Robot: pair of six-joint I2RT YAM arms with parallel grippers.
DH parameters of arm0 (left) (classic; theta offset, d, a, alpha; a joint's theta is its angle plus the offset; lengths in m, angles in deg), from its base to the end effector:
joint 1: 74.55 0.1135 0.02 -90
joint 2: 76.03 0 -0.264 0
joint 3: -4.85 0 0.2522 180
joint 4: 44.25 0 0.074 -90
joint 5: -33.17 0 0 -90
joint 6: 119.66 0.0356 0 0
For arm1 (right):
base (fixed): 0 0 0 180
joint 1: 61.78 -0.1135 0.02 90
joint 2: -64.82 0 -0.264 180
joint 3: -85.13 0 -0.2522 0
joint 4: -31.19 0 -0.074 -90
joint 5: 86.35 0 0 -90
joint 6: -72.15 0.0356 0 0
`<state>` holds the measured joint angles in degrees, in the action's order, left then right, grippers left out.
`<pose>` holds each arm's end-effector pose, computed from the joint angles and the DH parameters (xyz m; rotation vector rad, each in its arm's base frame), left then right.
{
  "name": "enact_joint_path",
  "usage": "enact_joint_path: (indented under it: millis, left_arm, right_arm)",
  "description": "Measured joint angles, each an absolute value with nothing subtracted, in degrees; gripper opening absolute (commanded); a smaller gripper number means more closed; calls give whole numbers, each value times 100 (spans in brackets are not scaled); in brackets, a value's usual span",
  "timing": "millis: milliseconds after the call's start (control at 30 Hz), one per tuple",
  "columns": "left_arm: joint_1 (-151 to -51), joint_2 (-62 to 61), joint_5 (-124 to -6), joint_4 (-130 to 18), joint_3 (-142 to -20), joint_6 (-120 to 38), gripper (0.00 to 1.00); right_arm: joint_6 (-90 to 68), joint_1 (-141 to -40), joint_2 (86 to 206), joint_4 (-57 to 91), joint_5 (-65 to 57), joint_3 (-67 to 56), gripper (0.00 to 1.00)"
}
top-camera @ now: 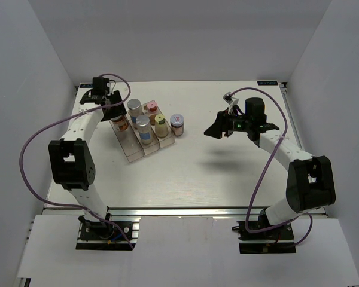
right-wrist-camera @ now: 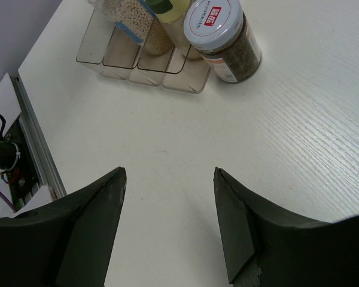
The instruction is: Organize the condiment bottles
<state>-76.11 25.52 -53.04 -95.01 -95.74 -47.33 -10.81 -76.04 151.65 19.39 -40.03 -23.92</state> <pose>0.3928 -0.0083 0.2820 -0.3744 2.4432 -0.0626 0.3199 0.1067 0.2618 -0.6088 1.9627 1.0098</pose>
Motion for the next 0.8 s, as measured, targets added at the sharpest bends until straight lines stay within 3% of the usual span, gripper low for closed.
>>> enact_joint_path:
  millis: [367,467,500,800]
  left_arm:
    - [-7611,2941,-5271,-9477,-9561,-4659,0]
    - [-7611,2944,-5273,-9424,-9535,-4624,17]
    - [-7613,2946,-5273,-9383,-9508,-4617,33]
    - [-7622,3127,-5273,-9335,-9353,-4617,68]
  right_arm:
    - [-1094,-7604,15165,1928,-4005,-2392,66]
    - [-1102,-7604,15165,1923,-4005,-2392,70]
    - [-1124,-7604,15165,1917,-4007,-2390,71]
    - [-1581,-7604,15471,1519,-4153,-1859,72]
